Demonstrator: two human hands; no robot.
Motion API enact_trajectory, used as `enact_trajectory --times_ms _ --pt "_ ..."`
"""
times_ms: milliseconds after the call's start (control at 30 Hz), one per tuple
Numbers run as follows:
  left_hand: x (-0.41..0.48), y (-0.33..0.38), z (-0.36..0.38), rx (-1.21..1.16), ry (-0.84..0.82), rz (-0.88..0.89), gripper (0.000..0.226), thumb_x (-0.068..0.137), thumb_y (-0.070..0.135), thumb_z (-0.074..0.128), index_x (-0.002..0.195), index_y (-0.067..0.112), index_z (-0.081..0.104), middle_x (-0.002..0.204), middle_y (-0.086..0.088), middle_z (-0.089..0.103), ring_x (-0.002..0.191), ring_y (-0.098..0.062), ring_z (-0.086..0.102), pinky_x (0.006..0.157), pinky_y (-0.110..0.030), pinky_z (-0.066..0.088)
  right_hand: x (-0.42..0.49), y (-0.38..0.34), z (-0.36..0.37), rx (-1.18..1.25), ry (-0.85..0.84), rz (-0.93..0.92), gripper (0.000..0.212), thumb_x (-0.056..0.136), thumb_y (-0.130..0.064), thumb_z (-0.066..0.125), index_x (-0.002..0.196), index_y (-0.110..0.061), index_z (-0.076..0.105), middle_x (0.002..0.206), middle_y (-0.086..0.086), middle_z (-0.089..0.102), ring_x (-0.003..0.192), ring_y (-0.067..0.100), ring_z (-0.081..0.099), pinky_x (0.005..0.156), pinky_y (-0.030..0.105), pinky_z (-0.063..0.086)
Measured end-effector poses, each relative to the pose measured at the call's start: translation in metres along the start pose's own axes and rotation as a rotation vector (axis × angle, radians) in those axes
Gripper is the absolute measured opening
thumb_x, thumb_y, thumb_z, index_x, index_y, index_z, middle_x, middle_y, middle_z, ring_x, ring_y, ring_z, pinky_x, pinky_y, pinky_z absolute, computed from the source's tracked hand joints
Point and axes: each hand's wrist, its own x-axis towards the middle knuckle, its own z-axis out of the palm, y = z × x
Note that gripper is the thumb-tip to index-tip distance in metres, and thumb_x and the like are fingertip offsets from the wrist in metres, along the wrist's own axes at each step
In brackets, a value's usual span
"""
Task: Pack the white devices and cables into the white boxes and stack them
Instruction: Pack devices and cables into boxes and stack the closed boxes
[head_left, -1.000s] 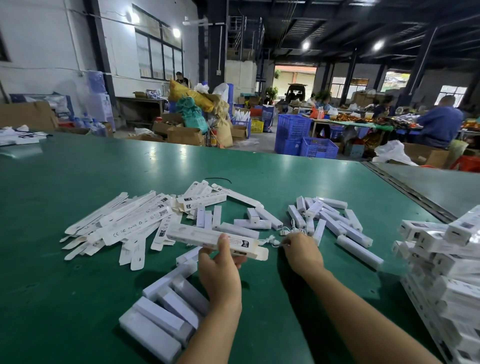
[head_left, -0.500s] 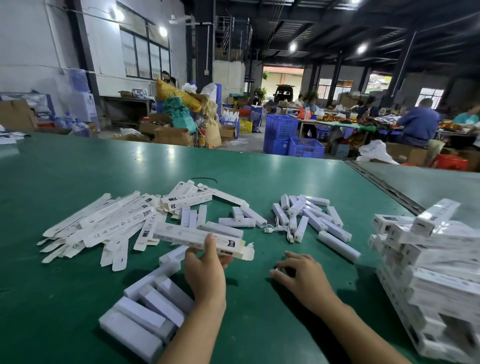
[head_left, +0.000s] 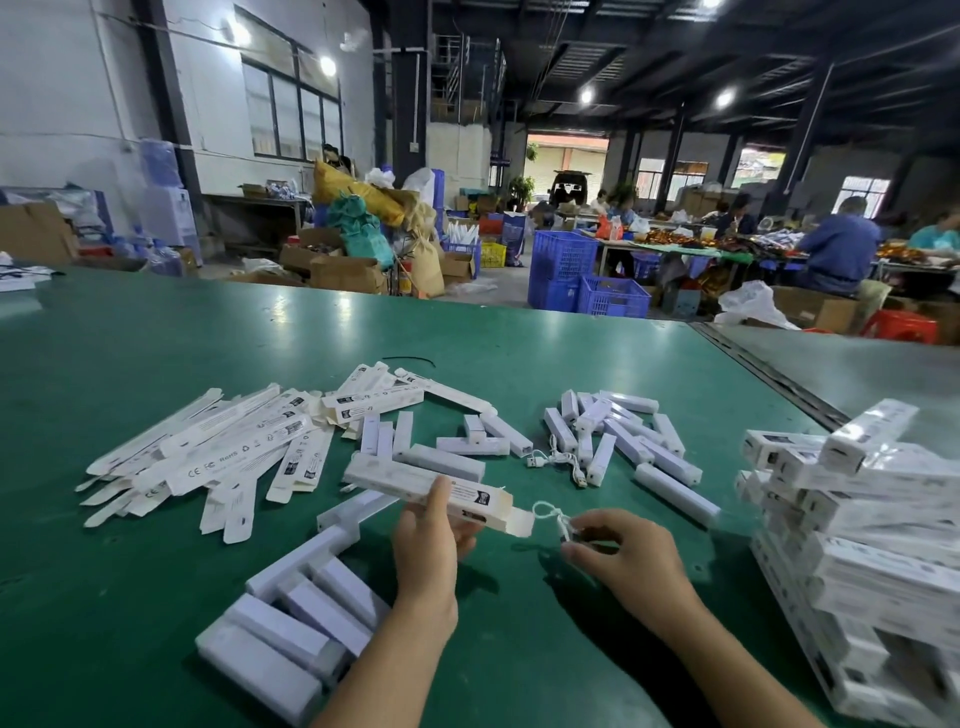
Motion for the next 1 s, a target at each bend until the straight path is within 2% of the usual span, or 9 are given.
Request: enact_trajectory --times_ms 133,200,300,467,567,700,833,900,1000 --pt "-0.01 0.003 0.006 -0.179 -0.173 -0.22 0.032 0.1 0.036 0.054 0.115 0.008 0.059 0.104 -0.016 0.072 0.076 -0.03 0.072 0.059 -0.037 0.061 -0.003 -0.004 0.007 0.316 0.004 0.049 0.033 0.073 -0.005 0.084 0.096 -0.027 0.073 0.086 -0.006 0.076 0.083 0.007 0.072 0.076 0.018 0.055" --pt "-0.013 0.006 0.007 -0.292 -0.248 -0.282 0.035 0.102 0.037 0.05 0.116 0.007 0.06 0.105 -0.018 0.073 0.079 -0.032 0.074 0.062 -0.043 0.062 -0.004 -0.006 0.011 0.349 -0.02 0.018 0.038 0.074 -0.002 0.082 0.101 -0.027 0.072 0.09 -0.004 0.075 0.085 0.011 0.072 0.076 0.018 0.054" --pt "-0.016 0.007 0.008 -0.338 -0.346 -0.337 0.04 0.102 0.04 0.045 0.118 0.006 0.059 0.11 -0.021 0.072 0.092 -0.034 0.073 0.079 -0.051 0.059 -0.004 -0.006 0.015 0.321 -0.079 -0.031 0.039 0.079 -0.002 0.078 0.108 -0.027 0.072 0.099 -0.003 0.074 0.09 0.013 0.071 0.085 0.024 0.055" --pt "-0.022 0.004 0.012 -0.206 -0.427 -0.323 0.047 0.103 0.041 0.042 0.129 0.003 0.052 0.11 -0.021 0.073 0.102 -0.037 0.07 0.083 -0.042 0.056 -0.006 -0.011 0.016 0.389 -0.091 -0.041 0.032 0.083 0.002 0.072 0.1 -0.025 0.075 0.106 -0.002 0.073 0.095 0.017 0.071 0.091 0.033 0.054" --pt "-0.025 0.006 0.015 -0.234 -0.45 -0.32 0.042 0.103 0.037 0.044 0.128 0.004 0.05 0.106 -0.024 0.072 0.092 -0.035 0.072 0.077 -0.041 0.06 -0.007 -0.014 0.019 0.522 -0.162 -0.016 0.024 0.09 -0.002 0.065 0.094 -0.022 0.078 0.099 0.002 0.076 0.091 0.015 0.071 0.084 0.026 0.054" --pt "-0.025 0.003 0.014 -0.163 -0.481 -0.262 0.041 0.103 0.033 0.047 0.127 0.0 0.05 0.091 -0.02 0.071 0.082 -0.028 0.072 0.068 -0.032 0.059 -0.006 -0.014 0.02 0.782 -0.25 0.088 0.034 0.102 -0.01 0.042 0.099 -0.005 0.075 0.105 0.018 0.072 0.094 0.022 0.068 0.078 0.026 0.053" --pt "-0.027 -0.001 0.014 -0.008 -0.567 -0.161 0.025 0.104 0.029 0.045 0.113 0.007 0.053 0.091 -0.016 0.073 0.085 -0.026 0.072 0.076 -0.036 0.059 -0.004 -0.013 0.02 0.749 -0.29 0.058 0.038 0.085 -0.036 0.063 0.098 0.001 0.065 0.096 0.013 0.074 0.081 0.015 0.069 0.071 0.021 0.053" --pt "-0.027 -0.003 0.014 0.03 -0.56 -0.123 0.02 0.102 0.028 0.048 0.109 0.011 0.055 0.085 -0.008 0.069 0.082 -0.021 0.071 0.082 -0.041 0.056 -0.003 -0.012 0.017 0.784 -0.328 0.082 0.04 0.076 -0.032 0.072 0.096 0.001 0.062 0.091 0.012 0.073 0.077 0.014 0.067 0.068 0.02 0.053" --pt "-0.028 -0.005 0.014 0.085 -0.584 -0.059 0.015 0.101 0.028 0.05 0.102 0.015 0.056 0.068 0.004 0.064 0.071 -0.012 0.068 0.066 -0.03 0.055 -0.003 -0.011 0.009 0.896 -0.405 0.153 0.043 0.074 -0.018 0.074 0.108 0.004 0.058 0.097 0.02 0.071 0.082 0.02 0.07 0.072 0.023 0.056"
